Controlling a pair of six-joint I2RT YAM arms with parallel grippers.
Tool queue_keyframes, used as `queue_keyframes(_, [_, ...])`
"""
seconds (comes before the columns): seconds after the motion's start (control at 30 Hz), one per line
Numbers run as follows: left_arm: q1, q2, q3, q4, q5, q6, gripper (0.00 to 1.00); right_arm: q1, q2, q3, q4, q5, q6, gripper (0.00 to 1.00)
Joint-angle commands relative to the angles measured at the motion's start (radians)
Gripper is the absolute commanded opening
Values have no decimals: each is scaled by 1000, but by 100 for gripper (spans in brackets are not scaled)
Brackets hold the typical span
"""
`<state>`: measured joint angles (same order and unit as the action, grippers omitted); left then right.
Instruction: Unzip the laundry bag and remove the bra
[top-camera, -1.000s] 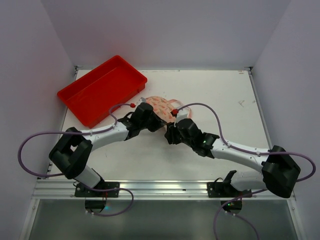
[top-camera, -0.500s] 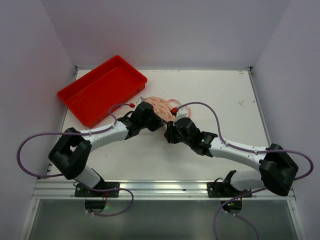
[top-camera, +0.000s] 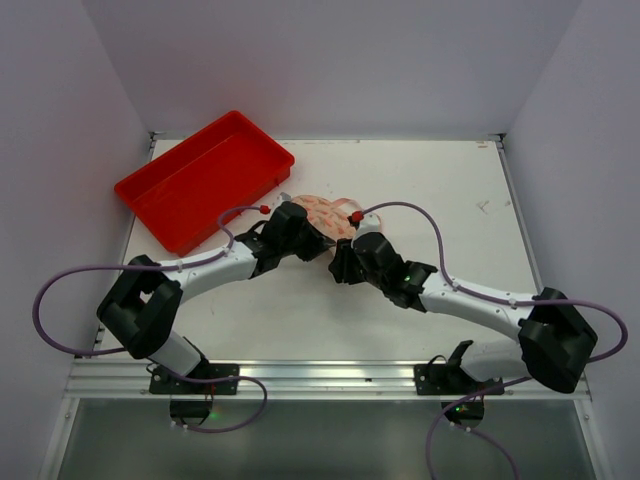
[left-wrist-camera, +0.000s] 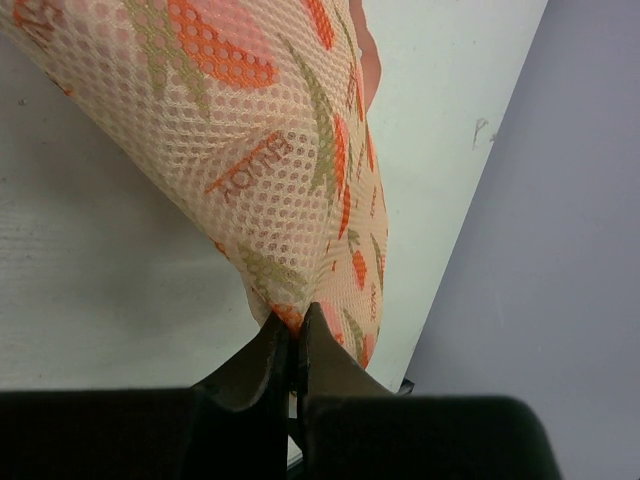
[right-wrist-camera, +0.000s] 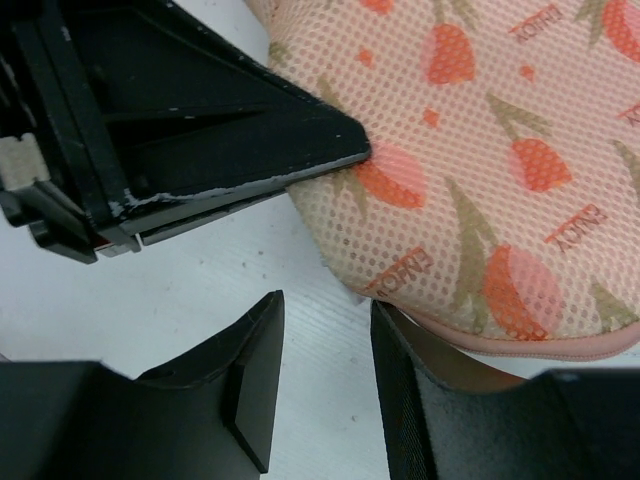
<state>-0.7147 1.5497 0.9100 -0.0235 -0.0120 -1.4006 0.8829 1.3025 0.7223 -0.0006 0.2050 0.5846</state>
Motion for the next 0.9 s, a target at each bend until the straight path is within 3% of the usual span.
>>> queue_keyframes(0.0, [-5, -37, 27, 28, 3, -15, 2, -24, 3, 14, -18, 37, 23, 43])
queue_keyframes(0.33, [-5, -48, 17, 45, 30, -11, 2, -45, 31, 23, -6, 11, 0, 44])
queue_keyframes(0.87, [-5, -33, 12, 60, 64, -20, 2, -45, 46, 23, 152, -13, -75, 39])
